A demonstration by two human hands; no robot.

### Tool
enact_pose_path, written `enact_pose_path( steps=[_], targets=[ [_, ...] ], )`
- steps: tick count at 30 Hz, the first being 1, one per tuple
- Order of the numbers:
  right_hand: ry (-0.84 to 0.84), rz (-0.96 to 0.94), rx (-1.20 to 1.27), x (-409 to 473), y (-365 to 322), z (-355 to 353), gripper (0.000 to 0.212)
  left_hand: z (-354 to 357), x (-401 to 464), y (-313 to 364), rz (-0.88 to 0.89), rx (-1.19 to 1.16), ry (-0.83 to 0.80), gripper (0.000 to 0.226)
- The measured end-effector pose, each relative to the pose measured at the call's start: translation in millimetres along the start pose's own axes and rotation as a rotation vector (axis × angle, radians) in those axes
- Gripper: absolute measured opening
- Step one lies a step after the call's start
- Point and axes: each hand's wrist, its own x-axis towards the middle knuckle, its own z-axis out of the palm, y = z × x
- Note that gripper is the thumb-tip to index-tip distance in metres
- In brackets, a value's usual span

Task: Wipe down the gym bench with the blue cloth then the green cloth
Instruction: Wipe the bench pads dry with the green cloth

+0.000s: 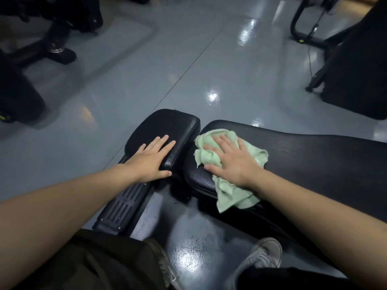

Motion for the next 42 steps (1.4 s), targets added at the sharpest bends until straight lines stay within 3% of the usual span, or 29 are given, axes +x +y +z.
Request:
enact_pose_path(
  steps=[7,15,21,28,31,37,42],
  targets=[
    [0.009,-0.078,-0.006,-63.7,10.8,2.2,0.077,-20.4,6.5,42.4,-0.002,0.050,-0.047,0.100],
    [-0.023,-0.078,-0.015,-109.4,46.4,-4.3,0.076,-29.9,14.3,111.9,0.245,0.024,0.152,0.068],
    [-0.021,-0.075,0.042,-103.4,55.2,-7.2,0.070,-18.9,25.0,132.5,0.341,0.009,0.214,0.058],
    [-0.014,-0.107,0.062,-72.2,64.1,-9.3,0.083,-9.3,38.3,133.2,0.428,-0.068,0.303,0.052],
    [-0.009,-0.149,0.066,-58.3,63.1,-10.3,0.088,-13.0,44.9,133.7,0.436,-0.115,0.283,0.050],
    [0.002,-0.167,0.219,-68.6,70.6,-24.9,0.076,-21.6,54.5,135.2,0.426,-0.144,0.162,0.060],
    [-0.023,-0.068,0.141,-106.1,100.2,-32.3,0.088,-35.0,54.0,144.7,0.484,-0.162,0.057,0.072]
  ],
)
